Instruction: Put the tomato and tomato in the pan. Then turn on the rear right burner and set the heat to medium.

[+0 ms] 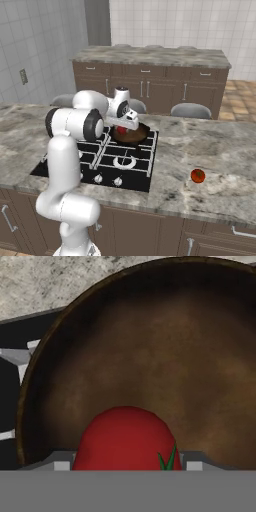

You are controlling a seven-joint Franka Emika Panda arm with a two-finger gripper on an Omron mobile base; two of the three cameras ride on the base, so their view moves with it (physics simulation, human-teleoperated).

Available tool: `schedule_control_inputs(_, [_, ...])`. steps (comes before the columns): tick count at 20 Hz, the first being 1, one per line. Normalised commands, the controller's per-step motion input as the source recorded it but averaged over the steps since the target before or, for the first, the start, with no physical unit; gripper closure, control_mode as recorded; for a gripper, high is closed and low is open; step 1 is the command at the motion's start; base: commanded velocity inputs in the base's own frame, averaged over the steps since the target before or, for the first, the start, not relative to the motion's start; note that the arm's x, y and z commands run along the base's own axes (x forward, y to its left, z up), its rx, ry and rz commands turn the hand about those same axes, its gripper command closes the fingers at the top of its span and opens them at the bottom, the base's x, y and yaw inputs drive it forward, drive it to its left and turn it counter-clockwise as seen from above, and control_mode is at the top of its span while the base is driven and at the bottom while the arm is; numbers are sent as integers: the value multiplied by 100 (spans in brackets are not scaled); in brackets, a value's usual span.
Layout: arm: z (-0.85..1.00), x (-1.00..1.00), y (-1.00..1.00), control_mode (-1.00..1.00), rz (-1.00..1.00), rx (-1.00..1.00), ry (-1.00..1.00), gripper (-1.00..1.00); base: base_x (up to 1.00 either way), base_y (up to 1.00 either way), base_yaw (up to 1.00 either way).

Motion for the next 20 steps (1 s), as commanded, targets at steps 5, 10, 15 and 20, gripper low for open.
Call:
schedule_control_inputs(5, [-18,4,0,-100,0,0,0,100,0,0,0])
schedule_control_inputs(10, [0,0,0,-100,0,0,0,-100,0,0,0])
schedule_control_inputs(15, [0,0,0,-100,0,0,0,-100,0,0,0])
schedule_control_inputs(20, [3,-20,-2,-100,0,0,-4,-100,0,0,0])
